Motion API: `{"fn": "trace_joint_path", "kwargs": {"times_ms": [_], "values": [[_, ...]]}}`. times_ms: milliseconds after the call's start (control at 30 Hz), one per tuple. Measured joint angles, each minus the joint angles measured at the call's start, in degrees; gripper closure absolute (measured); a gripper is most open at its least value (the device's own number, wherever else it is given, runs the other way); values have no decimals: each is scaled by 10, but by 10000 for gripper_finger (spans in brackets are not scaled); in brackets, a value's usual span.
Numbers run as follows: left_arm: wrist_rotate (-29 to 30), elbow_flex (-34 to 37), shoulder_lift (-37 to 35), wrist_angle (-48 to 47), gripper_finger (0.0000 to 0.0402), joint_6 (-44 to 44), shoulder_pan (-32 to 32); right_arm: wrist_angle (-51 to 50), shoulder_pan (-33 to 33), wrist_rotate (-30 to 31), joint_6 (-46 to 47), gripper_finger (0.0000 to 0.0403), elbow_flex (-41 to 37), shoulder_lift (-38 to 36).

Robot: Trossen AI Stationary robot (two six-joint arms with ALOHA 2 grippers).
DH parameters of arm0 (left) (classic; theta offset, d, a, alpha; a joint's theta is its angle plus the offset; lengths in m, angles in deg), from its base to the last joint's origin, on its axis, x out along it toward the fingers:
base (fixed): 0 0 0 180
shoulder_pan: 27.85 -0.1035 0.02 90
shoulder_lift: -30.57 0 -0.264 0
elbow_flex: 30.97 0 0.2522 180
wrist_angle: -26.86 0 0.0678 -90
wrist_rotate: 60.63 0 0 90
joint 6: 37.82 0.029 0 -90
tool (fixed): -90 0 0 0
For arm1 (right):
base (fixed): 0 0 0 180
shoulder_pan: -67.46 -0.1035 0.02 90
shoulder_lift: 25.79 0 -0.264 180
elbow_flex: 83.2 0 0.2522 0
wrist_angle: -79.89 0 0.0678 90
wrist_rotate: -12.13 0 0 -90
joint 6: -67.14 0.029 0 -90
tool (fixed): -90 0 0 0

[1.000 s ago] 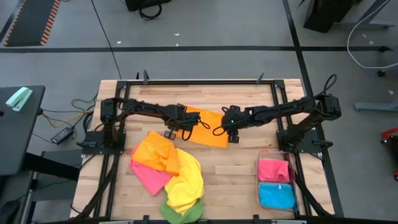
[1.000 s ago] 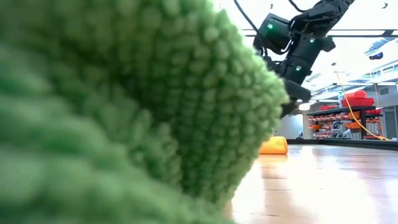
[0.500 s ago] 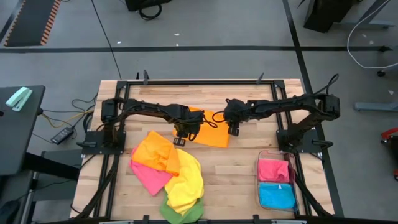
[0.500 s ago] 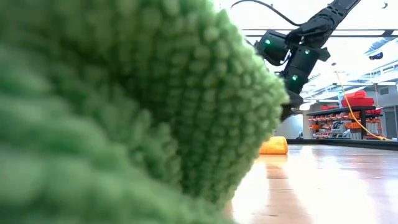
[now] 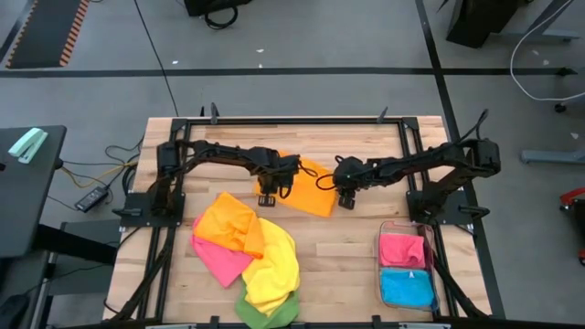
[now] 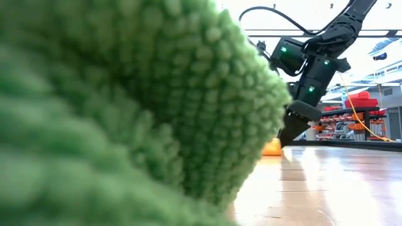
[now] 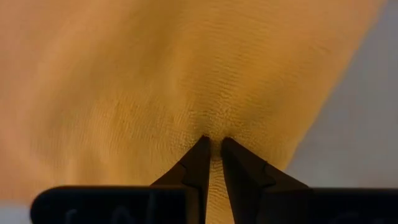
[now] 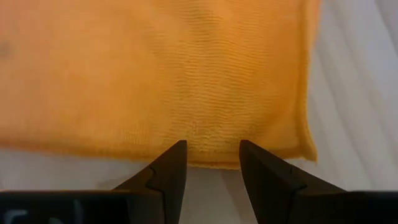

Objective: Fold microfiber towels
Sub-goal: Fold the orange towel

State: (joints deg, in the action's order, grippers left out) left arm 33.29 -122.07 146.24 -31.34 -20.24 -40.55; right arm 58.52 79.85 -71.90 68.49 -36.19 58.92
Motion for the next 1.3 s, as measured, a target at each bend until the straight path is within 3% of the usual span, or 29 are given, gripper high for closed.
{"fn": "trace_joint_path", "kwargs": {"times_ms": [300,467,600,667,833,967,1100,1300], "values": [[97,1,-9,18,357,36,-29,11,-54,1,28,247,-9,0],[94,1,-40,45,365,45,-32,20,-90,-48,22,247,-9,0],[42,1,-54,71,367,38,-20,29,-114,-121,-6,247,-9,0],[31,1,-56,79,366,33,-11,22,-124,-129,-35,247,-7,0],[29,1,-56,79,369,31,18,16,-122,-26,-45,247,10,0],[29,1,-56,79,375,23,43,27,-115,-6,-52,247,23,-3],[28,1,-56,80,376,9,68,31,-89,75,-80,247,23,-3],[28,1,-56,85,377,-4,108,31,-30,86,-99,247,12,-3]]}}
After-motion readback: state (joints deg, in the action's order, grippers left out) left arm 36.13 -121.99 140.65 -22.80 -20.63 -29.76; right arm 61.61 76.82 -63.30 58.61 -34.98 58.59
